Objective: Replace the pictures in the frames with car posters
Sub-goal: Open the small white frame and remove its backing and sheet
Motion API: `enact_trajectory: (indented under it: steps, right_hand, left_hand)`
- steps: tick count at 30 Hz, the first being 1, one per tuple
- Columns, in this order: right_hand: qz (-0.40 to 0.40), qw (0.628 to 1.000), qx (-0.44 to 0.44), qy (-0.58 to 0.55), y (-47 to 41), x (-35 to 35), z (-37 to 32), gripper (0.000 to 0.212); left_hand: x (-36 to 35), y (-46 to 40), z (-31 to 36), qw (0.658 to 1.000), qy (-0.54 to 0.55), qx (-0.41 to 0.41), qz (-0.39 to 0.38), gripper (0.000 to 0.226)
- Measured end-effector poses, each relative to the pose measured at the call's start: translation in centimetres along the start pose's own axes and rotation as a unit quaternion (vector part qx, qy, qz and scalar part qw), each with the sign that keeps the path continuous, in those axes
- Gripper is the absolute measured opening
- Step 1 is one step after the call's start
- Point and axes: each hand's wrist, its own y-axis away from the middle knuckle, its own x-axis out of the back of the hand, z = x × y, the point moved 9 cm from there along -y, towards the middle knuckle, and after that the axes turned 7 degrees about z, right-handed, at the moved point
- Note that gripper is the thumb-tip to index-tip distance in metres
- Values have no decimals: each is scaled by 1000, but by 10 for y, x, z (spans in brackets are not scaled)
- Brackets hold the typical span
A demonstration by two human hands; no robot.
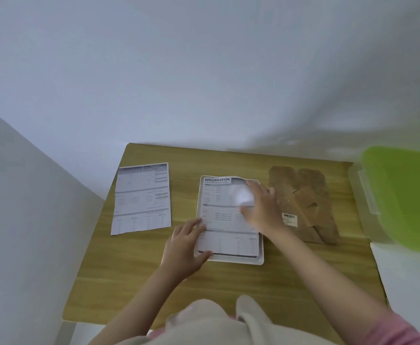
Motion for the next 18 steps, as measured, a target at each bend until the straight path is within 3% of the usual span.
enact_trajectory:
  steps: [5, 9, 13, 18]
  right_hand:
    - [36, 980, -57, -189, 27, 11, 1, 51]
    - [11, 965, -97, -244, 56, 4, 4, 30]
    - [40, 944, -141, -295, 69, 5, 7, 29]
    - [93, 916, -166, -354, 75, 23, 4, 31]
  left_hand:
    - [0, 1, 0, 1000, 0, -5, 7, 67]
    - [1, 1, 1, 1000, 7, -4, 12, 66]
    - [0, 3, 1, 1000, 21, 1, 2, 65]
    - [5, 4, 4, 994, 112, 12, -11, 77]
